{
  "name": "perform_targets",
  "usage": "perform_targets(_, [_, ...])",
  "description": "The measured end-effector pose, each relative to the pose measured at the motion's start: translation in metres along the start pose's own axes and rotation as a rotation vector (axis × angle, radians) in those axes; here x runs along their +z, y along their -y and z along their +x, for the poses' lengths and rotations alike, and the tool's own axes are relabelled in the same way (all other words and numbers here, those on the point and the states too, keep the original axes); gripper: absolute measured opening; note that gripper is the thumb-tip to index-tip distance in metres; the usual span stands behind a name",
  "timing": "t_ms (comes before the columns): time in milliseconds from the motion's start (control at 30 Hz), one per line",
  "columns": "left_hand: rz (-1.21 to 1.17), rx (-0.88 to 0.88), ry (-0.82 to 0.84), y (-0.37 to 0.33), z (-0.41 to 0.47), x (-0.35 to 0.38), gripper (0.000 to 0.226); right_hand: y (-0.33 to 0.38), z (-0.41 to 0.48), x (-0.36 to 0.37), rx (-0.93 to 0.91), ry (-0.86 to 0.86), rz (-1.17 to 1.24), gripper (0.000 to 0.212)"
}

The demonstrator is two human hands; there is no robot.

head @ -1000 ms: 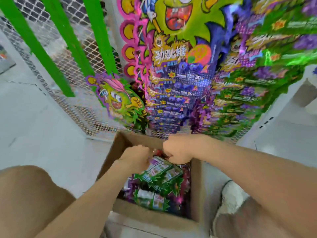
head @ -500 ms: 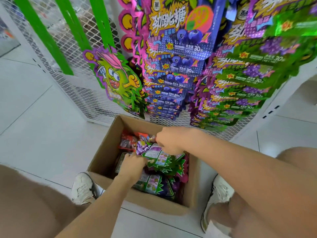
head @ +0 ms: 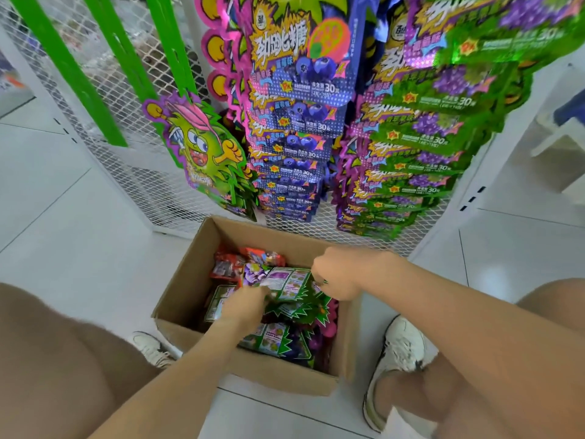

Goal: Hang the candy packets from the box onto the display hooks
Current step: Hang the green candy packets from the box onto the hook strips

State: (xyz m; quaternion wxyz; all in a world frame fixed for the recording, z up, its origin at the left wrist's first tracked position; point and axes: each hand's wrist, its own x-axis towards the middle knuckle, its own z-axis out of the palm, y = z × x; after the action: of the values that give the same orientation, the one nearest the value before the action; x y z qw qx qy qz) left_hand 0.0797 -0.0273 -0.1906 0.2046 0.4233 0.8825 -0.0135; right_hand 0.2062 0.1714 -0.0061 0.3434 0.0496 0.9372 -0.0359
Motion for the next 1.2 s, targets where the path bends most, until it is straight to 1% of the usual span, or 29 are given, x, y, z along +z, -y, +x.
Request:
perform_targets(33, [0.044, 0.031, -0.050, -0.001, 0.002, -0.006, 0.018, -0.002, 0.001, 0.003, 0.003, 0.004, -0.012, 0.022])
perform_targets(100, [0.005, 0.143, -0.087, -0.003, 0.008, -0.033, 0.012, -0.006, 0.003, 0.003, 0.028, 0.007, -0.025, 0.009])
perform_targets(167, [-0.218, 0.227, -0.032, -0.004, 0.013, -0.077, 0.017, -0.011, 0.004, -0.003, 0.044, -0.038, 0.009, 0.005])
perform_targets(200, [-0.329, 0.255, 0.018, -0.007, 0.013, -0.105, 0.023, -0.014, 0.003, -0.008, 0.031, -0.087, 0.056, 0.016])
perform_targets(267, [-0.439, 0.312, 0.131, -0.013, 0.006, -0.163, 0.023, -0.021, -0.001, -0.017, -0.035, -0.168, 0.214, 0.057])
perform_targets(300, [-0.463, 0.329, 0.178, -0.016, -0.002, -0.187, 0.022, -0.023, -0.005, -0.022, -0.062, -0.198, 0.302, 0.070])
perform_targets(333, [-0.477, 0.347, 0.208, -0.017, -0.010, -0.207, 0.022, -0.023, -0.011, -0.029, -0.077, -0.221, 0.383, 0.075])
perform_targets(400, [-0.518, 0.360, 0.207, -0.015, -0.026, -0.230, 0.024, -0.024, -0.018, -0.039, -0.085, -0.295, 0.500, 0.070])
perform_targets(467, [-0.582, 0.324, 0.132, -0.013, -0.040, -0.240, 0.026, -0.020, -0.027, -0.049, -0.094, -0.345, 0.623, 0.062])
perform_targets(533, [-0.624, 0.310, 0.063, -0.011, -0.050, -0.249, 0.029, -0.015, -0.034, -0.056, -0.130, -0.347, 0.737, 0.050])
perform_targets(600, [-0.620, 0.340, 0.011, -0.006, -0.060, -0.258, 0.029, -0.013, -0.037, -0.062, -0.160, -0.335, 0.803, 0.037])
perform_targets(633, [-0.611, 0.357, -0.001, -0.002, -0.064, -0.262, 0.026, -0.011, -0.039, -0.065, -0.154, -0.330, 0.809, 0.037])
perform_targets(667, [-0.598, 0.365, -0.003, 0.000, -0.068, -0.267, 0.026, -0.008, -0.040, -0.069, -0.138, -0.332, 0.807, 0.041])
perform_targets(733, [-0.565, 0.372, 0.005, 0.003, -0.077, -0.279, 0.026, 0.001, -0.044, -0.080, -0.123, -0.371, 0.791, 0.056])
perform_targets(767, [-0.542, 0.382, -0.006, 0.004, -0.080, -0.285, 0.026, 0.007, -0.047, -0.084, -0.128, -0.443, 0.721, 0.060])
perform_targets(800, [-0.509, 0.396, -0.027, 0.004, -0.082, -0.292, 0.024, 0.012, -0.048, -0.088, -0.117, -0.557, 0.576, 0.059])
perform_targets(867, [-0.430, 0.432, -0.101, 0.006, -0.085, -0.307, 0.019, 0.026, -0.050, -0.093, -0.069, -0.835, 0.251, 0.052])
perform_targets(900, [-0.421, 0.448, -0.155, 0.008, -0.084, -0.314, 0.016, 0.035, -0.049, -0.096, -0.066, -0.942, 0.207, 0.046])
perform_targets(933, [-0.452, 0.450, -0.220, 0.011, -0.084, -0.322, 0.013, 0.044, -0.047, -0.100, -0.086, -1.025, 0.273, 0.041])
perform_targets(1000, [-0.578, 0.414, -0.367, 0.019, -0.084, -0.337, 0.009, 0.058, -0.037, -0.112, -0.116, -1.146, 0.480, 0.034])
perform_targets(1033, [-0.662, 0.378, -0.435, 0.024, -0.082, -0.344, 0.013, 0.061, -0.031, -0.119, -0.112, -1.200, 0.532, 0.031])
perform_targets(1100, [-0.816, 0.289, -0.591, 0.035, -0.073, -0.350, 0.030, 0.065, -0.023, -0.136, -0.080, -1.254, 0.582, 0.029])
perform_targets(1167, [-0.793, 0.157, -0.824, 0.044, -0.057, -0.352, 0.040, 0.068, -0.019, -0.151, -0.053, -1.281, 0.617, 0.032])
perform_targets(1200, [-0.763, 0.098, -0.905, 0.047, -0.049, -0.353, 0.041, 0.069, -0.017, -0.158, -0.045, -1.294, 0.611, 0.033])
